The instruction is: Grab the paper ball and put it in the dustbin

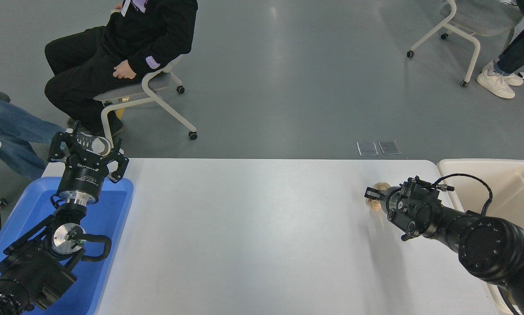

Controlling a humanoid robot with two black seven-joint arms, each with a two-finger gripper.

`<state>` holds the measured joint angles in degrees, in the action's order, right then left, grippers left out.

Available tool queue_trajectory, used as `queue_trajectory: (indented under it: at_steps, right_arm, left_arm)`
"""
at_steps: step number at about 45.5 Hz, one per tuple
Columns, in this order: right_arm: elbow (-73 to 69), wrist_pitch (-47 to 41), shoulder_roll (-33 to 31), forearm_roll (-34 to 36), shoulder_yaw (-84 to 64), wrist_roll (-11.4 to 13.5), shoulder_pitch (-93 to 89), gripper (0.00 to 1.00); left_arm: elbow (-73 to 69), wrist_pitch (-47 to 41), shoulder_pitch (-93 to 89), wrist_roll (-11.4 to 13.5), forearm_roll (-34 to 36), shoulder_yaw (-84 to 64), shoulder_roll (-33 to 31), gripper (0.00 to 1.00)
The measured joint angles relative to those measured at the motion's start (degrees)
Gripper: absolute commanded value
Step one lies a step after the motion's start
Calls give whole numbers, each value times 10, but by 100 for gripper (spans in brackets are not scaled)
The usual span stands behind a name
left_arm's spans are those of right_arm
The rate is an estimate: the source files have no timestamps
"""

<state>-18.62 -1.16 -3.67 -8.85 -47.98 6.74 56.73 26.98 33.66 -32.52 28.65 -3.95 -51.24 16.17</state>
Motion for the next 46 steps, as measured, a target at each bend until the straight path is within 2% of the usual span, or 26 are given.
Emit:
queue_trajectory:
  at_steps: [14,20,30,38,46]
  right_arm:
    - [-223,-4,-123,11,-20,-1,144,0]
    - [-333,-33,-172,12,-54,-3,243,0]
    - [-438,-177,-223,15,-82,-5,388,0]
    - [-490,-334,-238,24,-90,-6,492,0]
    - [-528,-386,-246,28,-100,-6,592,0]
  left_arm:
    - [0,0,0,0,0,0,0,99]
    - [0,0,0,-1,0,0,0,99]
    - [0,0,0,-1,0,0,0,99]
    - [0,0,0,-1,0,0,0,99]
    - [0,0,0,-1,0,0,0,99]
